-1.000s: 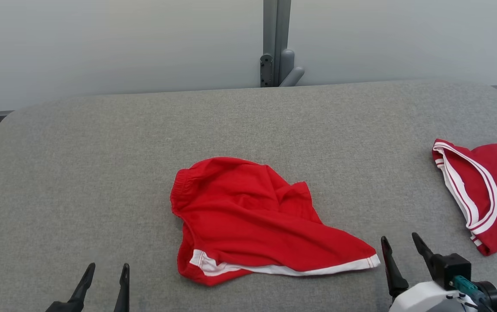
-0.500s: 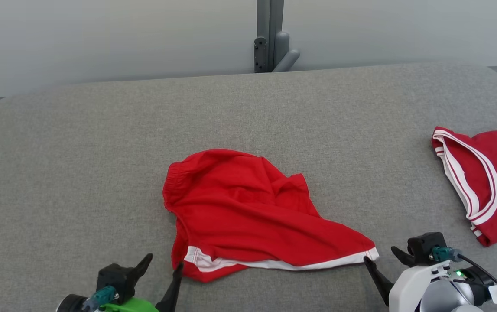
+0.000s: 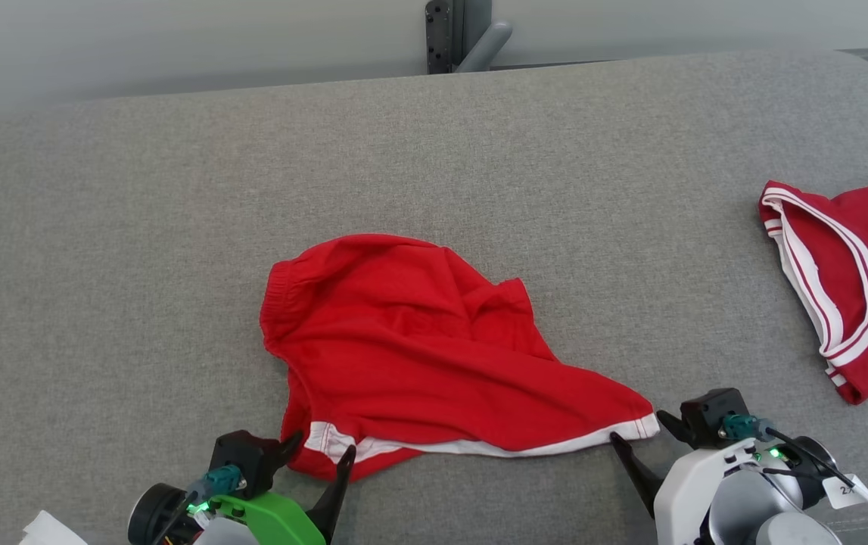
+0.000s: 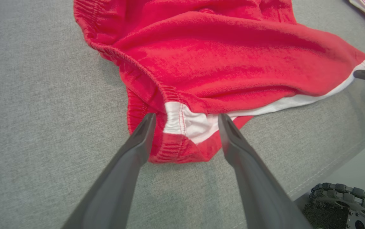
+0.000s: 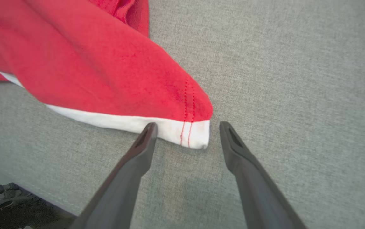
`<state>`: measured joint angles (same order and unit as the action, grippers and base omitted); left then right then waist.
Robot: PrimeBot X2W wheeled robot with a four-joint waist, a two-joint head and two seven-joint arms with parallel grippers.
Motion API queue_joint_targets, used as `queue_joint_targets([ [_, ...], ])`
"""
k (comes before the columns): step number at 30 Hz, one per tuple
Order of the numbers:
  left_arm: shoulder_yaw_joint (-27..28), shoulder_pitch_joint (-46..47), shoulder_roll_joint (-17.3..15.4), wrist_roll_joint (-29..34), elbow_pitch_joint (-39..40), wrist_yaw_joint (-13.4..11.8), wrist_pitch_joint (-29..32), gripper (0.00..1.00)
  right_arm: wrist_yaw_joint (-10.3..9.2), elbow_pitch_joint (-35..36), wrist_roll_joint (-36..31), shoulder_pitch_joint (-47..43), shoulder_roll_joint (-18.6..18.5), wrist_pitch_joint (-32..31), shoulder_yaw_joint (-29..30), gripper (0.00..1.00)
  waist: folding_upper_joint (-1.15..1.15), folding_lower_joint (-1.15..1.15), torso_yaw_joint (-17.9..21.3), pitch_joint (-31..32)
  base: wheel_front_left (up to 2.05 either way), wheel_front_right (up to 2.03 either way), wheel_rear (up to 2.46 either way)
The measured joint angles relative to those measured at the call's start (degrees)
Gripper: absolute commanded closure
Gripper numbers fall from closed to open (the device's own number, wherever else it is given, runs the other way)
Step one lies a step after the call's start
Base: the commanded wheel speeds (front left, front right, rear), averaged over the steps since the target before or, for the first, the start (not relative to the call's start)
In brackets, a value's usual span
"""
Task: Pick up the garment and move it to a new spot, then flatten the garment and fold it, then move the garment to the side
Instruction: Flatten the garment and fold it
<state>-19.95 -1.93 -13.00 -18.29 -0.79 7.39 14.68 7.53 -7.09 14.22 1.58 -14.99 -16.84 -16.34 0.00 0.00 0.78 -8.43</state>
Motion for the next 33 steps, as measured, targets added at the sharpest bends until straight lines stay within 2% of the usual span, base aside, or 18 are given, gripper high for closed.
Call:
queue_joint_targets([
  [12,-0.47,1.31,-0.37,-0.26,-2.49,-0.19,0.78,0.00,0.00,-2.50,-0.13,1.77,0.34,1.75,-2.68,0.00,0.00,0.00,0.47,-1.41,0.00,0.00,0.00],
  [14,-0.53,1.73,-0.40,-0.23,-3.24,-0.19,0.38,0.12,0.00,-2.94,-0.10,2.36,0.44,1.90,-2.99,0.00,0.00,0.00,0.53,-1.58,0.00,0.00,0.00],
  [15,-0.59,1.89,-0.40,-0.23,-3.57,-0.19,0.34,0.25,0.00,-3.22,0.00,2.60,0.52,2.08,-3.08,0.00,0.00,0.00,0.57,-1.66,0.00,0.00,0.00],
  [17,-0.74,2.11,-0.38,-0.23,-4.23,-0.19,-0.09,0.40,0.00,-3.81,0.05,3.05,0.63,2.16,-3.24,0.00,0.00,0.00,0.64,-1.81,0.00,0.00,0.00],
  [20,-0.93,2.72,-0.36,-0.18,-5.08,-0.20,-0.48,0.50,0.00,-4.48,-0.32,3.92,0.70,2.77,-3.41,0.00,0.00,0.00,0.63,-2.10,0.00,0.00,0.00],
  [21,-1.04,2.87,-0.36,-0.18,-5.32,-0.31,-0.63,0.50,0.00,-4.61,-0.32,4.11,0.79,2.82,-3.43,0.00,0.00,0.00,0.60,-2.19,0.00,0.00,0.00],
  [23,-1.19,3.14,-0.34,-0.18,-5.78,-0.31,-0.75,0.55,0.00,-4.88,-0.32,4.35,0.89,2.99,-3.54,0.05,0.00,0.00,0.54,-2.34,0.00,0.00,0.00],
  [25,-1.27,3.23,-0.35,-0.18,-6.21,-0.31,-1.15,0.75,0.00,-5.03,-0.33,4.48,0.87,3.31,-3.54,0.29,0.00,0.00,0.51,-2.44,0.00,0.00,0.00],
  [26,-1.30,3.23,-0.35,-0.21,-6.47,-0.31,-1.23,0.97,0.00,-5.04,-0.33,4.54,0.87,3.32,-3.55,0.61,0.00,0.00,0.53,-2.45,0.00,0.00,0.00],
  [28,-1.43,3.23,-0.37,-0.35,-6.80,-0.31,-1.65,1.00,0.00,-4.97,-0.33,4.59,0.86,3.47,-3.50,0.96,0.00,0.00,0.60,-2.57,0.00,0.00,0.00],
  [29,-1.52,3.24,-0.40,-0.51,-6.94,-0.31,-1.69,1.00,0.00,-4.78,-0.32,4.59,0.82,3.68,-3.46,1.00,0.00,0.00,0.64,-2.64,0.00,0.00,0.00],
  [33,-1.75,3.22,-0.60,-2.66,-6.19,-0.29,-1.72,1.00,0.00,-1.94,1.11,4.19,0.04,3.74,-3.21,1.00,0.00,0.00,0.71,-2.72,0.00,0.00,0.00],
])
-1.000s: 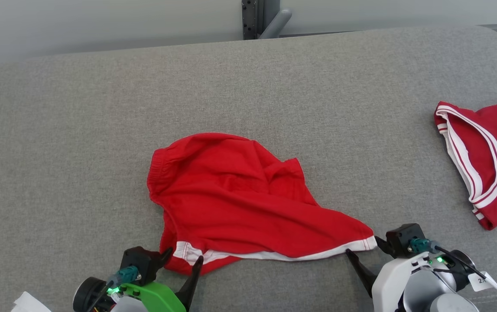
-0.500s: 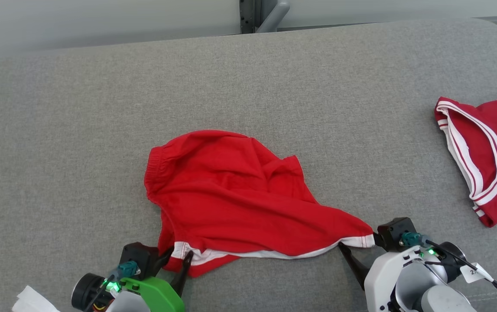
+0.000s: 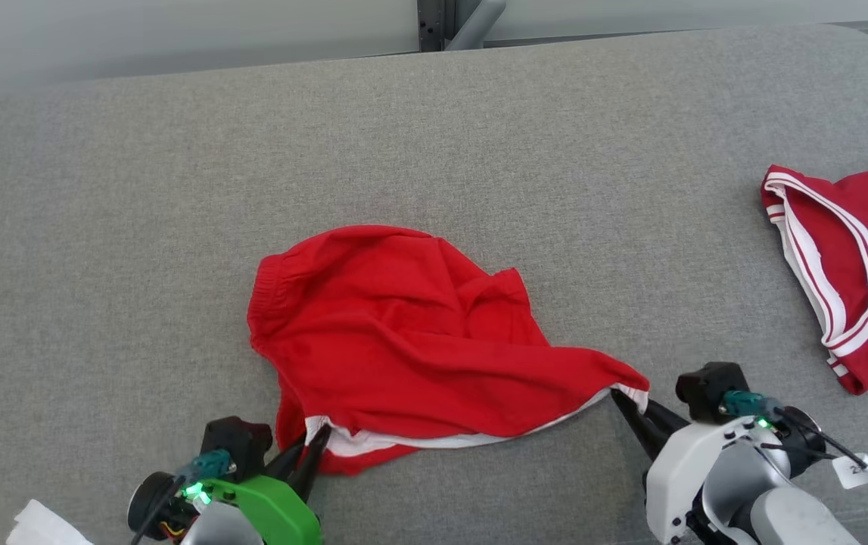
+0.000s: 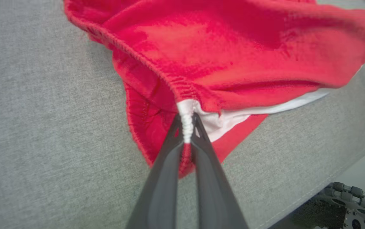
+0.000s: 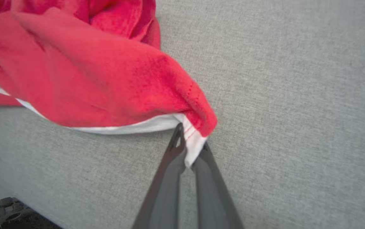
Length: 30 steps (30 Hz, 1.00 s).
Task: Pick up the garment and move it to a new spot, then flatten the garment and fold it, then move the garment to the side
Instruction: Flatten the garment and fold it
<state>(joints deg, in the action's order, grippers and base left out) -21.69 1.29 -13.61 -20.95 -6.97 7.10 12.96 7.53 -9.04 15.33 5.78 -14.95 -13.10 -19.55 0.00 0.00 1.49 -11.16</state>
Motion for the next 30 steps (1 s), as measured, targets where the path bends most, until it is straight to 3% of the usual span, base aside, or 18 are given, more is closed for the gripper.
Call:
queue_joint_targets([
  [4,1.90,-0.11,0.12,-5.80,9.32,0.07,0.69,1.00,0.00,10.94,8.82,-2.10,-1.11,-1.93,3.78,1.00,0.00,0.00,0.12,-0.54,0.00,0.00,0.00],
  [8,4.32,1.76,-1.19,-10.82,19.69,0.19,4.14,1.00,-0.02,20.81,15.17,-0.72,-3.09,-4.57,11.16,1.00,0.00,0.00,0.11,-2.17,0.00,0.00,0.00],
  [11,6.25,8.65,-3.24,-12.10,26.10,0.21,7.71,1.00,-0.05,25.17,18.63,4.23,-4.76,-7.61,16.26,1.00,0.00,0.00,0.02,-4.12,0.00,0.00,0.00],
  [15,7.37,22.79,-4.31,-14.83,28.09,0.24,12.58,1.00,-0.02,24.58,18.83,16.39,-6.60,-12.47,20.51,1.00,0.00,0.00,-0.39,-7.45,0.00,0.00,0.00],
  [19,7.00,40.57,-4.34,-15.17,19.51,0.29,17.50,1.00,-0.02,17.69,18.36,33.88,-4.11,-16.58,20.60,1.00,0.00,0.00,-1.02,-11.53,0.00,0.00,0.00],
  [23,5.72,58.37,-2.03,-11.74,6.45,0.29,16.59,1.00,-0.04,6.67,13.34,53.09,-0.62,-15.80,19.98,1.00,0.00,-0.01,-1.68,-15.87,0.00,0.00,0.00],
  [26,6.66,68.68,-0.48,-9.21,-3.64,0.09,10.70,1.00,-0.05,-2.15,8.68,65.52,4.82,-10.02,21.37,1.00,0.00,-0.02,-1.98,-18.94,0.00,0.00,0.00],
  [30,6.94,80.89,0.37,-2.46,-15.75,-1.69,-1.02,1.00,0.03,-12.04,2.70,78.04,7.97,0.36,21.54,1.00,0.00,-0.02,-2.21,-22.53,0.00,0.00,0.00],
])
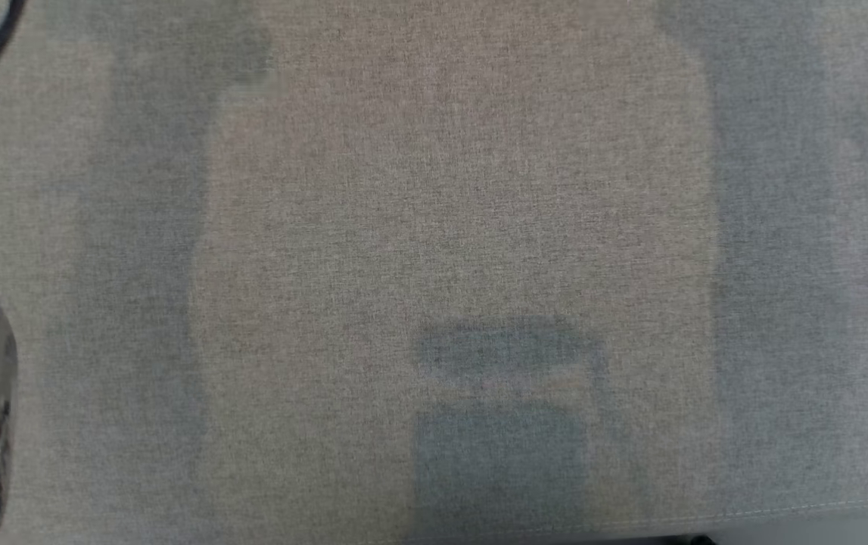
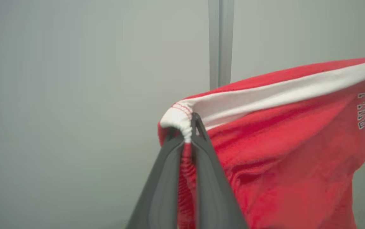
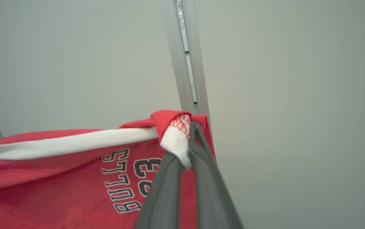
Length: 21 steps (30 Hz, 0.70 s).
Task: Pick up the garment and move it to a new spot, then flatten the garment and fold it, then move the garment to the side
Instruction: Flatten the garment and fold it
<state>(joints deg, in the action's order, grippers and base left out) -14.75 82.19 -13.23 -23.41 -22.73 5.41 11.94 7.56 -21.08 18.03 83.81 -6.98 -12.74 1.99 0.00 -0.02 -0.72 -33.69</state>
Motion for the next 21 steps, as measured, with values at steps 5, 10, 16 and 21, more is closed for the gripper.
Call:
queue_joint_targets([
  [5,0.42,8.90,1.54,3.01,-9.88,-0.41,-14.99,1.00,-0.02,-8.29,-2.43,9.01,2.45,12.60,0.59,1.00,0.00,0.01,-0.13,-3.74,0.00,0.00,0.00],
  [10,-1.82,6.99,1.20,2.55,-16.93,1.51,-23.88,1.00,-0.03,-12.67,-0.62,5.04,1.92,19.34,-5.35,1.00,0.00,0.00,-0.42,-6.41,0.00,0.00,0.00],
  [16,-8.99,-8.47,0.62,-1.75,-18.26,1.97,-26.42,1.00,-0.03,-10.78,7.75,-14.10,-2.67,23.63,-13.49,1.00,0.00,0.01,-1.26,-5.68,0.00,0.00,0.00],
  [21,-15.38,-22.52,-1.58,-6.24,-9.76,2.07,-26.81,1.00,-0.03,-3.16,13.61,-30.84,-8.58,24.95,-15.66,1.00,0.00,0.02,-1.52,-3.30,0.00,0.00,0.00],
])
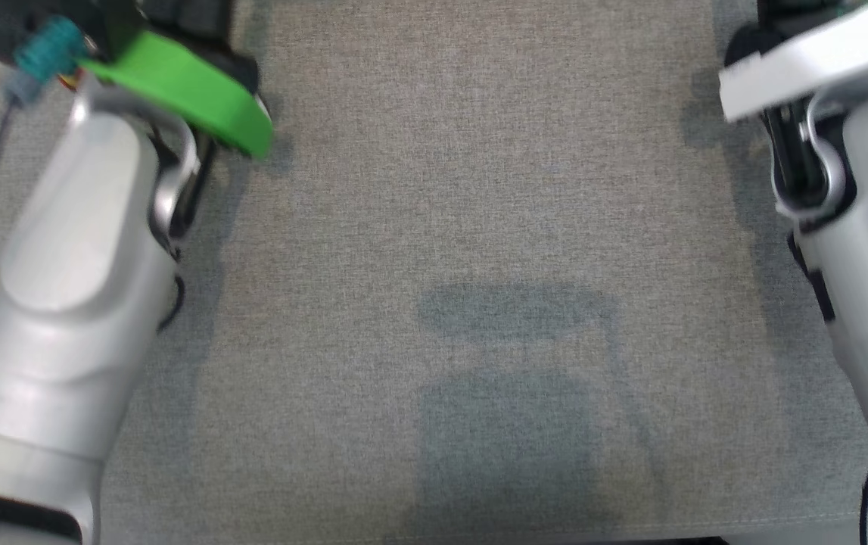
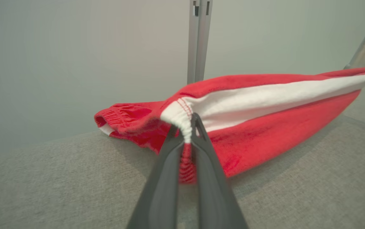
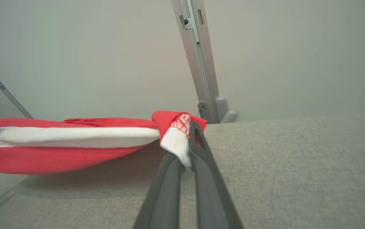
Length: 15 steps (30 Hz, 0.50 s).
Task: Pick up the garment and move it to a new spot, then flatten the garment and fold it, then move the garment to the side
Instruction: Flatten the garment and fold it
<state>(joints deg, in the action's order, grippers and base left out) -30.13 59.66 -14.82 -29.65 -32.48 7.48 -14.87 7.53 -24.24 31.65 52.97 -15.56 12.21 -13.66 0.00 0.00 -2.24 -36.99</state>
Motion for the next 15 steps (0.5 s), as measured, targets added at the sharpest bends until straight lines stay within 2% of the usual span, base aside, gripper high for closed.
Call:
queue_joint_targets([
  [2,-2.14,-5.99,-0.62,0.00,3.50,0.01,-0.09,1.00,-0.01,3.20,1.57,-7.45,-2.54,0.01,-1.32,1.00,0.00,0.00,-0.31,1.07,0.00,0.00,0.00],
  [3,-2.14,-5.99,-0.62,0.00,3.50,0.01,-0.09,1.00,-0.01,3.20,1.57,-7.45,-2.54,0.01,-1.32,1.00,0.00,0.00,-0.31,1.07,0.00,0.00,0.00],
  [6,-2.97,-15.57,-2.20,-0.15,8.02,-0.02,-0.10,1.00,-0.01,7.23,3.35,-17.53,-4.55,0.20,-1.76,1.00,0.01,0.00,-0.66,3.35,0.00,0.00,0.00],
  [8,-2.59,-22.29,-2.63,-1.97,11.03,-1.03,-0.10,1.00,0.01,9.36,3.91,-23.00,-4.80,0.53,-1.11,1.00,0.01,0.00,-0.74,5.21,0.00,0.00,0.00],
  [12,-1.96,-36.04,-3.72,-4.64,18.18,-4.41,-0.16,1.00,0.01,12.66,4.02,-34.60,-4.02,0.24,-0.22,1.00,0.01,0.00,-0.45,9.61,0.00,0.00,0.00],
  [15,-1.35,-46.36,-4.74,-6.91,23.76,-8.09,0.16,1.00,0.02,15.41,3.21,-43.07,-3.59,-0.76,0.57,1.00,0.01,0.00,0.02,13.19,0.00,0.00,0.00],
])
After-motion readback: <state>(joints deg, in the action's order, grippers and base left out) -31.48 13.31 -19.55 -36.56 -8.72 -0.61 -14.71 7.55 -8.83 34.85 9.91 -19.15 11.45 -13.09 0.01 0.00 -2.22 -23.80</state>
